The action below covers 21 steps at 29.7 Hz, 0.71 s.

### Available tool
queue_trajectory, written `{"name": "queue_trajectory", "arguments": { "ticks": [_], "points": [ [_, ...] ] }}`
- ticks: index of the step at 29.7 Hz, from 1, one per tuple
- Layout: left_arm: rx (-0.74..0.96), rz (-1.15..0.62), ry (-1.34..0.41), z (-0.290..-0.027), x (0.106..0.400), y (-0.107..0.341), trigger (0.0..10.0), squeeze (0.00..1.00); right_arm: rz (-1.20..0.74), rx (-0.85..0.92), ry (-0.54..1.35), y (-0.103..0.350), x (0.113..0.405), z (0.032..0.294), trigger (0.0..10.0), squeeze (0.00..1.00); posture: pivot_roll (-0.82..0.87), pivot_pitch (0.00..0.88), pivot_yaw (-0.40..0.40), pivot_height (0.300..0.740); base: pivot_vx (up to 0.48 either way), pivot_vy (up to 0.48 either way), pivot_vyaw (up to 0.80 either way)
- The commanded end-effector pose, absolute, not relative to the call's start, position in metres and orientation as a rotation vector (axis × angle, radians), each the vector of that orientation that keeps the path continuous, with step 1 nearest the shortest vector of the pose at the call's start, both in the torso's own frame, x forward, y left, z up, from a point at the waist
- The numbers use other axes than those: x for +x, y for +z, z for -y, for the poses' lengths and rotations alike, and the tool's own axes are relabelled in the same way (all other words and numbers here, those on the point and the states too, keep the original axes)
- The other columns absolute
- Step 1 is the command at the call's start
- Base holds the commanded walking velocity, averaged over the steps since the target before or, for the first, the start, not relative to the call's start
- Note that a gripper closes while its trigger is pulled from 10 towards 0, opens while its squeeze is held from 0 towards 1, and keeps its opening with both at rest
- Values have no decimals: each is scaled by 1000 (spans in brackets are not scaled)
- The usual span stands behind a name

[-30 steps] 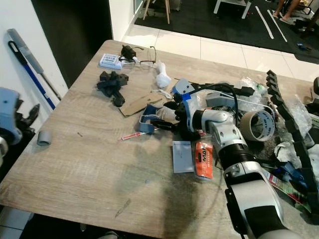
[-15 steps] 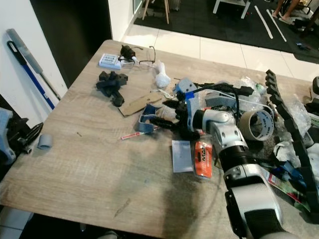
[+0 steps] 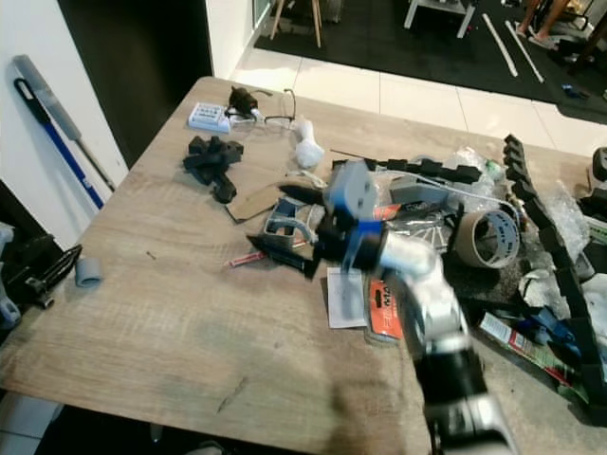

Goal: Picking trash to rubbish bin

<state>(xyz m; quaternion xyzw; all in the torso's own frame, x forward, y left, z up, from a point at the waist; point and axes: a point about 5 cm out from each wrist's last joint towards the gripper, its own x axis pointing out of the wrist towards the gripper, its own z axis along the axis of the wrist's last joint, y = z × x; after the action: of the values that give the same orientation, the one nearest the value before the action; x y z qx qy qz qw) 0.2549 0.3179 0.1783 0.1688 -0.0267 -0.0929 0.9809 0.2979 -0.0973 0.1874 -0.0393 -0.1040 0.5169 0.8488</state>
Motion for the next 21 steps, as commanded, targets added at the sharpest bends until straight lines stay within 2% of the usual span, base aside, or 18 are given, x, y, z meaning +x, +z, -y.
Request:
{"name": "queue_trajectory", "arguments": {
  "ticks": [1,6,13,21],
  "points": [
    [309,62,-205,-310,253,173,10000,0,203,-73,1095,185,292,96,10000,0,-21,172,-96,740,0,0,0],
    [292,100,-232,-301,254,176,10000,0,133,-69,1105,164,278,95,10000,0,-23,156,-91,740,0,0,0],
    [307,69,-299,-292,253,172,10000,0,97,-73,1051,151,279,100,10000,0,-24,158,-91,740,0,0,0],
    [291,45,-238,-315,239,173,10000,0,68,-46,1052,152,276,103,10000,0,-22,165,-98,740,0,0,0]
  ]
}}
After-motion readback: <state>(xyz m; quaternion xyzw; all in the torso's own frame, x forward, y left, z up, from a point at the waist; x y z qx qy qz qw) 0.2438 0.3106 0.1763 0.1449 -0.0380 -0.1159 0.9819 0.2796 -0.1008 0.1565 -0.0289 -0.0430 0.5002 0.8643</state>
